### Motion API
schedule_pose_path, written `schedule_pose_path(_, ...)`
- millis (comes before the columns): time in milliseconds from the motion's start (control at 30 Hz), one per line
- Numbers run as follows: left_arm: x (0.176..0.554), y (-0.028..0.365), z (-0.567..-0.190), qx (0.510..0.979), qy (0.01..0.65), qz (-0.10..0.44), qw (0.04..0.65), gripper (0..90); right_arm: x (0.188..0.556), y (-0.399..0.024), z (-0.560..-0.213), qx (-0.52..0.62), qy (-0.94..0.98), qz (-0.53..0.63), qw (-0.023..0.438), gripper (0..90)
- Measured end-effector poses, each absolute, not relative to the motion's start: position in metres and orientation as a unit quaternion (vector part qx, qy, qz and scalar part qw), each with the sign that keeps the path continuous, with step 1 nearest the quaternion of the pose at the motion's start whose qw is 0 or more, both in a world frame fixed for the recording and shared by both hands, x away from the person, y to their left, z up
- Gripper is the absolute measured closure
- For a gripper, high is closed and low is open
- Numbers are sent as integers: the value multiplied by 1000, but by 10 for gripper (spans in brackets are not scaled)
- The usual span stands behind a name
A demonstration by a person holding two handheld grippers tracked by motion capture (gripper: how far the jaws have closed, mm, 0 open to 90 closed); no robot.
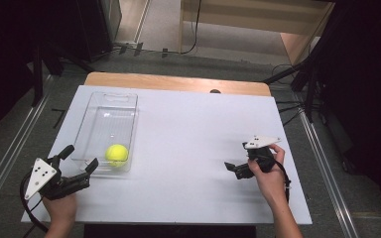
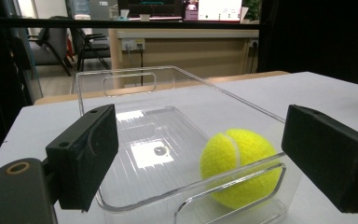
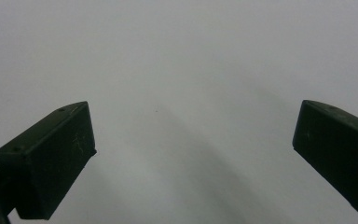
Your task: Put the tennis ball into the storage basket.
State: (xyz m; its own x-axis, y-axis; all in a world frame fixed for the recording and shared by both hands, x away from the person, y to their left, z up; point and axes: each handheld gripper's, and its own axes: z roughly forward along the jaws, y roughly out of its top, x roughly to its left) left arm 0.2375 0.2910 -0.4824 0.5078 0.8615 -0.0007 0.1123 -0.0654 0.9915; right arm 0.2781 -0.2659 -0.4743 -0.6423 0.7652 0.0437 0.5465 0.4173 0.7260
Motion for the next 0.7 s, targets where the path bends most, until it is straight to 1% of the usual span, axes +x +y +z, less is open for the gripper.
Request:
schedule_pose_path(333,237,291,-483,652,374,328,572,113,261,-287,-482,406,805,397,173,0)
schedule_pose_path(700,237,290,-483,653,374,331,569,113,244,-309,-489,419,785,418,184,0)
